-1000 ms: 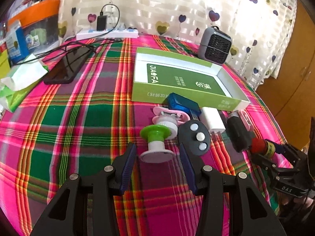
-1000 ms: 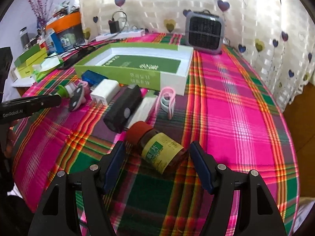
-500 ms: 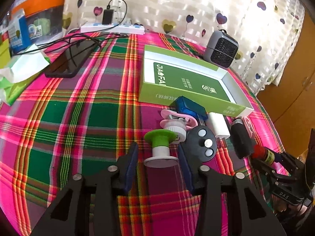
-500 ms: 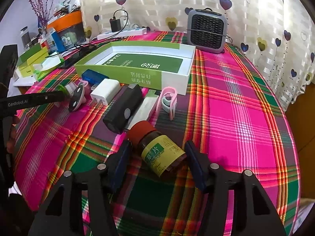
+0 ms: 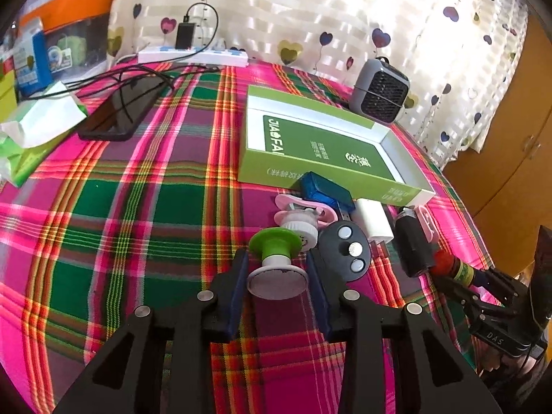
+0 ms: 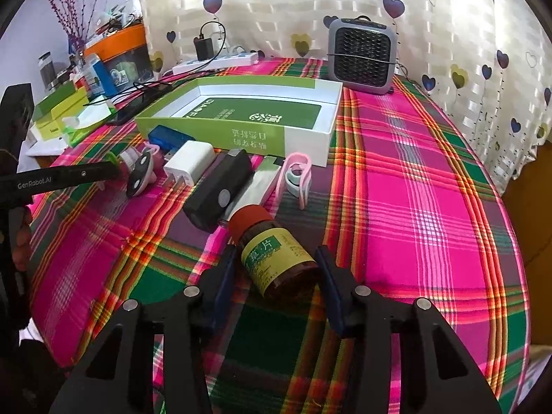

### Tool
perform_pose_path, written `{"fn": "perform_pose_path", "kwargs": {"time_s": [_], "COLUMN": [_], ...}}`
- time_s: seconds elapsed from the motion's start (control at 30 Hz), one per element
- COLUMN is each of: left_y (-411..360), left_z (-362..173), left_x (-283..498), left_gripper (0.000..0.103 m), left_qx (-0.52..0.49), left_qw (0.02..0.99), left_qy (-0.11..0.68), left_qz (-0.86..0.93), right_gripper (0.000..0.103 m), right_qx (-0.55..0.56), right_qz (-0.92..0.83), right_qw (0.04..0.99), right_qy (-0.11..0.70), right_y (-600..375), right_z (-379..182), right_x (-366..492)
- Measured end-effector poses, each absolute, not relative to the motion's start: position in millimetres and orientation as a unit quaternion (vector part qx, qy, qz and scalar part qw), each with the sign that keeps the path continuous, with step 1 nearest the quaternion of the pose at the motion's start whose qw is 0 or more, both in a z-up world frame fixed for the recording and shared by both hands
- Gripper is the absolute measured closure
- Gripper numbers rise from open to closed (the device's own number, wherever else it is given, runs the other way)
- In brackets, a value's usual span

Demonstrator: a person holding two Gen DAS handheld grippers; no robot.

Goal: Organize rigid objects
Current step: 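Grasp the brown medicine bottle with the right tool while the left tool grasps the green-topped white spool, then carry the bottle with the right tool while the left tool carries the spool into the green box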

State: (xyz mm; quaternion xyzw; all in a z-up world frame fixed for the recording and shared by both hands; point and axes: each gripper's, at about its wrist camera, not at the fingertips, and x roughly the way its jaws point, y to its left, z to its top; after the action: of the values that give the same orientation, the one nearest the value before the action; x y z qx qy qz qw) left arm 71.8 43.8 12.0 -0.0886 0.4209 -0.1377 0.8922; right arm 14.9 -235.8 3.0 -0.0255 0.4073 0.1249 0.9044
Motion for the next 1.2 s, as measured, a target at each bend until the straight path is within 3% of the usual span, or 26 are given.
{"fn": "perform_pose_path", "kwargs": {"time_s": [1.2], "left_y": [40], "left_z": [60], "left_x": [80], "left_gripper": [0.070], "left_qx": [-0.081], "left_qw": [0.915], "left_qy": [0.363], "left_qz": [-0.155], "right_gripper": [0.058], "right_qx": [0.012], "right_qz": [0.136], "right_qw": [0.926], "right_qy": [0.353], "right_y": [-234], "right_z": [37], "right_x": [31]}}
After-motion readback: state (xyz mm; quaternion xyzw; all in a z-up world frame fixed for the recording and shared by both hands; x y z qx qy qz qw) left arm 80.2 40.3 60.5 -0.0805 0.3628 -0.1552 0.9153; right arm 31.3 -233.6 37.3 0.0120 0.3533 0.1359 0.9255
